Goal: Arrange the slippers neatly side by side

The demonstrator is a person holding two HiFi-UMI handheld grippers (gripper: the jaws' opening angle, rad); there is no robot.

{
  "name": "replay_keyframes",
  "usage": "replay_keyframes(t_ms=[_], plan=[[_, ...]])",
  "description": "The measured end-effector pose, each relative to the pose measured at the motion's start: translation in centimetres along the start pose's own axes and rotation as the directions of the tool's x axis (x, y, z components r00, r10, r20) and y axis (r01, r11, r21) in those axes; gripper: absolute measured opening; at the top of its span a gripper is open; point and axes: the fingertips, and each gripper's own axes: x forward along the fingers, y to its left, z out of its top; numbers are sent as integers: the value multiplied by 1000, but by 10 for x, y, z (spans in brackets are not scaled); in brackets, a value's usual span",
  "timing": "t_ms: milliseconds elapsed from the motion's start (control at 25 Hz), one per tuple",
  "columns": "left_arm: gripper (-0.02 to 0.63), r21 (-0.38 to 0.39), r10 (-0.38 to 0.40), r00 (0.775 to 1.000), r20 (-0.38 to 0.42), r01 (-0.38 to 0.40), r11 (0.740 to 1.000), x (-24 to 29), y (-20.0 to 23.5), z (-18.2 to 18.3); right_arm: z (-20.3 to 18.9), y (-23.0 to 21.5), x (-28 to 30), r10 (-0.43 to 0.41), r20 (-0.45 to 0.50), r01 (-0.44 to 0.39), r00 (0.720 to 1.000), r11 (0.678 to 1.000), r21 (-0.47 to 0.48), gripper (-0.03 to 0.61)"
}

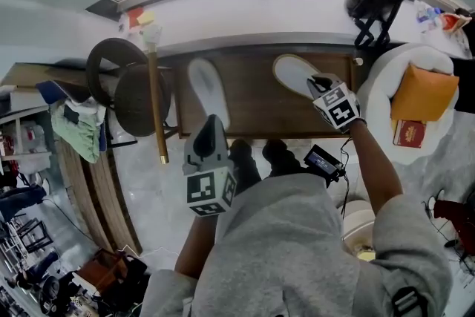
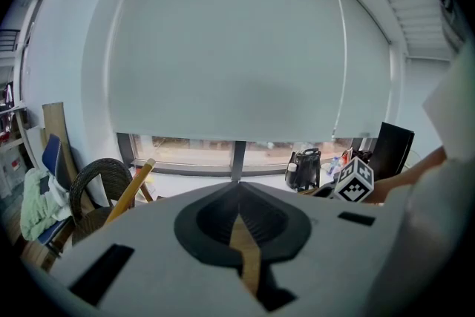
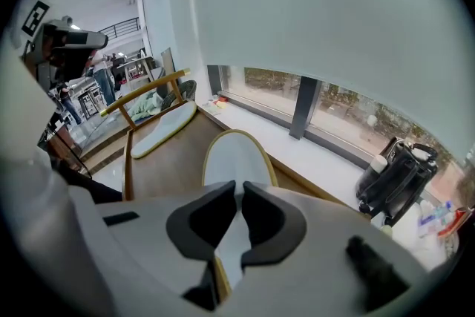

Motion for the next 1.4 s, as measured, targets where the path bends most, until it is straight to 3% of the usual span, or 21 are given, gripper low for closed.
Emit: replay_keyframes(t_ms=[440, 840, 1040, 1280, 1400], plan=[[15, 10, -48, 999, 1, 48, 999, -3, 17, 2, 26, 30, -8, -25, 46, 18, 999, 987, 162, 40], [15, 28, -126, 992, -5, 126, 992, -2, 44, 4, 51, 71, 2, -81, 69, 48, 994, 922, 384, 40], [15, 34, -163, 987, -11, 163, 986, -1, 57, 3, 64, 83, 2, -129, 79, 70, 989, 854, 515, 40], [15, 28, -215, 977, -17, 215, 976, 3, 67, 2, 57, 94, 6, -175, 62, 72, 983, 668, 740, 40], [15, 34, -234, 972, -18, 235, 971, 4, 72, 2, 56, 99, 6, -218, 34, 111, 975, 618, 778, 40]])
